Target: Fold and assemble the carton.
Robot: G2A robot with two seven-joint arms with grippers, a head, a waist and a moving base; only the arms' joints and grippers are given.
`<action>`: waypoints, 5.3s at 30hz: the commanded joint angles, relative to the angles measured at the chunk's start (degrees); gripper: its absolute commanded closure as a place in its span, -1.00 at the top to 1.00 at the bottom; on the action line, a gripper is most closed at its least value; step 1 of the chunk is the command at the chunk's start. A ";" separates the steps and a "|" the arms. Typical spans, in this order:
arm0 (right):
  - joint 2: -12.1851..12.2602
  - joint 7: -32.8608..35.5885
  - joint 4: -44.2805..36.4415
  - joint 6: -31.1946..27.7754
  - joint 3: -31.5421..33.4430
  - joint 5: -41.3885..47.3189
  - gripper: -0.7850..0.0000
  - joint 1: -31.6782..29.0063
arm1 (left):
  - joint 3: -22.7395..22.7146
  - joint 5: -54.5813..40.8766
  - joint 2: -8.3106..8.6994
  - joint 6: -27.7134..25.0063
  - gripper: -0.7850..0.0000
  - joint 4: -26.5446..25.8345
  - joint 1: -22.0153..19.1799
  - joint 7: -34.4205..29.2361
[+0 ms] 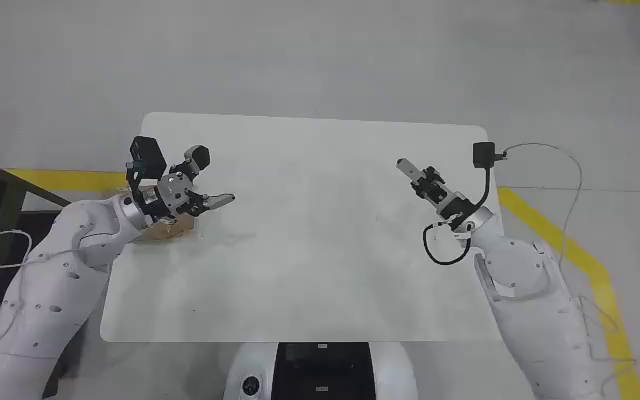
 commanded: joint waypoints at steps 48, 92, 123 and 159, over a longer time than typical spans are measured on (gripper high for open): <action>0.00 0.00 0.00 0.00 0.00 0.00 1.00 0.00 | -7.16 -59.55 3.79 -6.37 1.00 18.63 2.92 -35.03; 0.00 0.00 0.00 0.00 0.00 0.00 1.00 0.00 | -7.06 -77.99 1.63 14.68 1.00 60.62 -15.09 -50.76; 0.00 0.00 0.00 0.00 0.00 0.00 1.00 0.00 | -1.23 -70.66 -2.59 12.25 0.07 73.78 -23.36 -54.25; 0.00 0.00 0.00 0.00 0.00 0.00 1.00 0.00 | -9.44 -87.06 -1.03 14.84 -1.00 59.46 -19.90 -71.00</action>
